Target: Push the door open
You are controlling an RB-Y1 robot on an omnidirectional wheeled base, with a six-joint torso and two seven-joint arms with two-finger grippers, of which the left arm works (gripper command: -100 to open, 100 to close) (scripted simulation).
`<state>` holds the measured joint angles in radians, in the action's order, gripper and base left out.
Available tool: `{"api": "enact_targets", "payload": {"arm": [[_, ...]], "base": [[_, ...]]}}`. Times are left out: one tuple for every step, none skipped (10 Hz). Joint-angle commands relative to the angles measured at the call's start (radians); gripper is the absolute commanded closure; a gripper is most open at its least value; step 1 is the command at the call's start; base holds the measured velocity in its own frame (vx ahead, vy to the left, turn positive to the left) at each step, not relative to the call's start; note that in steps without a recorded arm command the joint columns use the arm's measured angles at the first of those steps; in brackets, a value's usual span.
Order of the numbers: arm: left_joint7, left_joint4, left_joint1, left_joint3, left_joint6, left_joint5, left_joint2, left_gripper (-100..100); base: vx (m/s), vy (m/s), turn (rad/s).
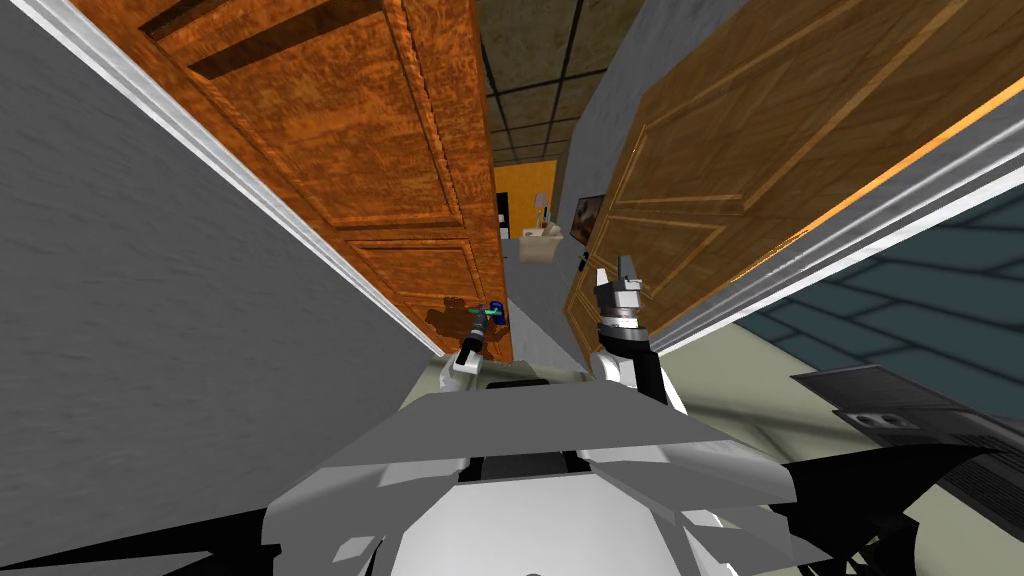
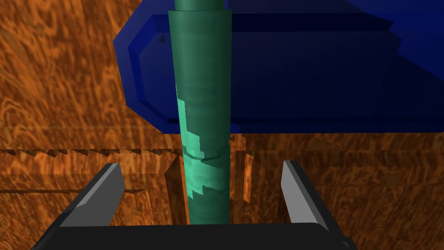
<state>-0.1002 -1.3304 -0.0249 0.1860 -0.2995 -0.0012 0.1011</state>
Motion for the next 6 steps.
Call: {"api": "enact_targets", "payload": {"arm": [[0.000, 0.000, 0.000, 0.000, 0.000, 0.000, 0.000, -100], [0.000, 0.000, 0.000, 0.000, 0.000, 0.000, 0.000, 100], [0.000, 0.000, 0.000, 0.000, 0.000, 0.000, 0.000, 100], [0.000, 0.000, 0.000, 0.000, 0.000, 0.000, 0.000, 100], [0.000, 0.000, 0.000, 0.000, 0.000, 0.000, 0.000, 100], [0.000, 0.000, 0.000, 0.000, 0.000, 0.000, 0.000, 100]], "base": [[0.088, -0.010, -0.003], [-0.014, 0.000, 0.006], [-0.028, 0.005, -0.009], [-0.013, 0.005, -0.014], [0.000, 0.000, 0.000], [0.000, 0.000, 0.000]]}}
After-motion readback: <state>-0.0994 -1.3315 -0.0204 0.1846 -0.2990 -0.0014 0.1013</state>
